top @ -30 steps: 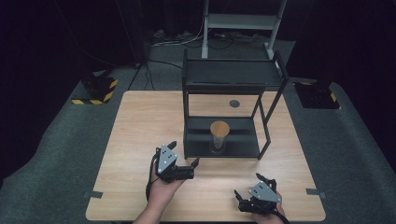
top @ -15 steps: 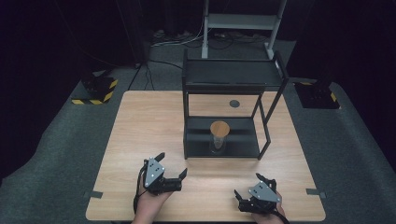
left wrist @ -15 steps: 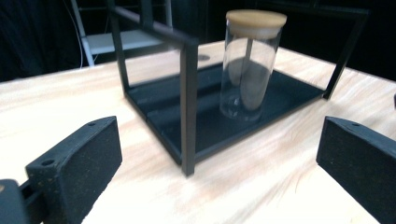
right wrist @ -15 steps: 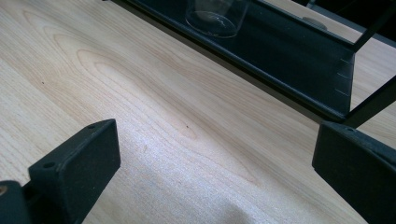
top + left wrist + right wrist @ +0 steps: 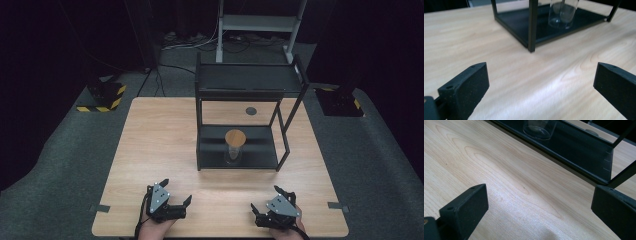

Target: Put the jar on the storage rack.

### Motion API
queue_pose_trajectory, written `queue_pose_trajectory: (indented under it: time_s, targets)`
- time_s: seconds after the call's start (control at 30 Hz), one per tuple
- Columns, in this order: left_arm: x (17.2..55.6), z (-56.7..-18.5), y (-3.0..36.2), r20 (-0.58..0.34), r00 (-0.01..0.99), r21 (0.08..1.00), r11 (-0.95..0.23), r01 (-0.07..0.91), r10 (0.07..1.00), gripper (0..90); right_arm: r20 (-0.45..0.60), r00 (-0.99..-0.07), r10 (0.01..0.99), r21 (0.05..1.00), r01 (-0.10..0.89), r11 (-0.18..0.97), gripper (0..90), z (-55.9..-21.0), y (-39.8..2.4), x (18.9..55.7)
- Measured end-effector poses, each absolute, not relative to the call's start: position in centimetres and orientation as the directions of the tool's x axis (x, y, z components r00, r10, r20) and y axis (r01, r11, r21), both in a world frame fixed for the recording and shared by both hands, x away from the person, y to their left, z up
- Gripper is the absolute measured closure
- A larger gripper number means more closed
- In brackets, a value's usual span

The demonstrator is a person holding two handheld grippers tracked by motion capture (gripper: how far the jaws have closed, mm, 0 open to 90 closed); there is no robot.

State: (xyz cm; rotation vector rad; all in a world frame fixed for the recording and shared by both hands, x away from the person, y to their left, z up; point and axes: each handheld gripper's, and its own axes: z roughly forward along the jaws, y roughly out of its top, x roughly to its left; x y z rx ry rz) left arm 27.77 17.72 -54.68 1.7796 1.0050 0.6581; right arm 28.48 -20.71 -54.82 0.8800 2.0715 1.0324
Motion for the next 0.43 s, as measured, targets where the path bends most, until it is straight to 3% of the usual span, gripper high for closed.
queue_pose_trajectory:
  time_s: [0.43]
  targets:
    - [27.0, -54.8, 16.8, 0.156, 0.556, 0.867, -0.383, 0.318, 0.816, 1.2, -0.251, -0.56, 0.789, 0.846, 0.268, 0.46, 0.5, -54.8, -20.8, 28.4]
